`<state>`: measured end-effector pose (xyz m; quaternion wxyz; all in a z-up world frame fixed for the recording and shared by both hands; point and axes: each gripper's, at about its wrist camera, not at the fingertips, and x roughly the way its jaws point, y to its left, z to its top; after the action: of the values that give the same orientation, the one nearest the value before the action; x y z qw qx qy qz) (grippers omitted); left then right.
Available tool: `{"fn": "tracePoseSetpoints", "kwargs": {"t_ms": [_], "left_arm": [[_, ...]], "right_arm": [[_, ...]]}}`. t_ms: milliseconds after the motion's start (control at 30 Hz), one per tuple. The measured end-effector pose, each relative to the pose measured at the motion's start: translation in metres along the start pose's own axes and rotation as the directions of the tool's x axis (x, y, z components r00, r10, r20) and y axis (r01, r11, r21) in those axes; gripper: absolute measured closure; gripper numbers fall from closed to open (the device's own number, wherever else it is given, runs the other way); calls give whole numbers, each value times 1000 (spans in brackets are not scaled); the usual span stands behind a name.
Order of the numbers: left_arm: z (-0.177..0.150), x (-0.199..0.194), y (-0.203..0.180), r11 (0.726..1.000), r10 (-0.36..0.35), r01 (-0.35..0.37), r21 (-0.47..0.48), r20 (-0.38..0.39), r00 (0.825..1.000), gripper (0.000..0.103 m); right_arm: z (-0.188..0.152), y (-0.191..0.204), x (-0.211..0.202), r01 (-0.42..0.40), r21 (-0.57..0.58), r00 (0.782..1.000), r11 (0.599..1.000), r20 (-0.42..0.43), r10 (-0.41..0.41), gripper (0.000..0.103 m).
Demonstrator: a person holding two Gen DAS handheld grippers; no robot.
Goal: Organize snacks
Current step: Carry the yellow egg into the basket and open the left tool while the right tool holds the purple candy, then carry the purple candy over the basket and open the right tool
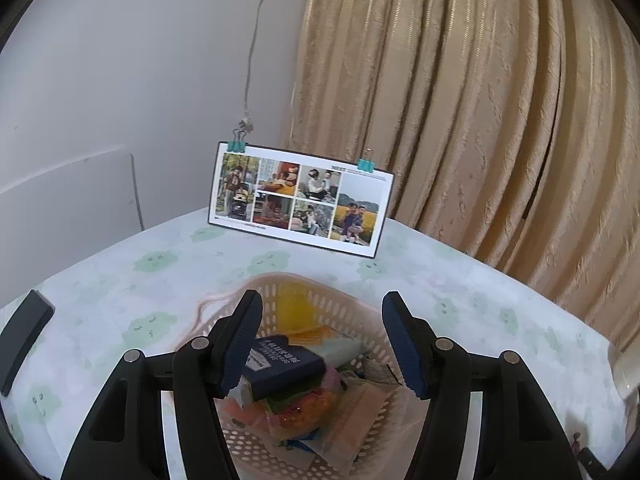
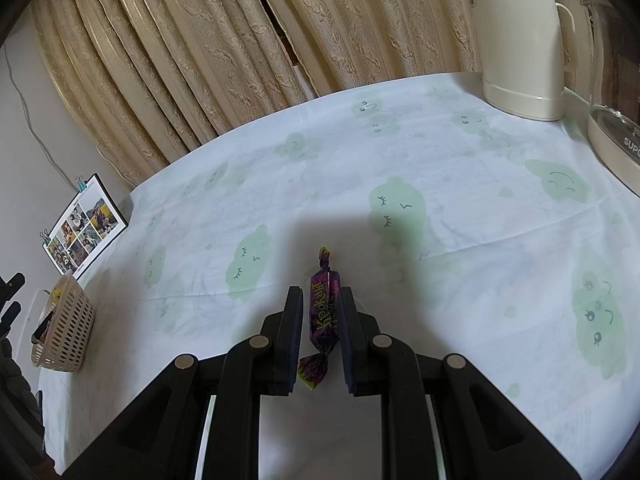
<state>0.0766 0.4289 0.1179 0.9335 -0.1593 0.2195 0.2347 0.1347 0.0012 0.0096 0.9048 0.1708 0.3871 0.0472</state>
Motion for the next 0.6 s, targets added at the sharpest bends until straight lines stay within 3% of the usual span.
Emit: {"fn": "tracePoseSetpoints", "kwargs": {"t_ms": [367,600], "left_arm": [[2,-8,9,1000,-1,1,-21,21,1000,40],[-1,-15,22,1000,11,-10,-27,40,999,40]], "right_arm": [[1,4,-2,-8,-2,1000,1000,9,8,86],[3,12,-6,-54,-15,998,998,20,54,86]]}}
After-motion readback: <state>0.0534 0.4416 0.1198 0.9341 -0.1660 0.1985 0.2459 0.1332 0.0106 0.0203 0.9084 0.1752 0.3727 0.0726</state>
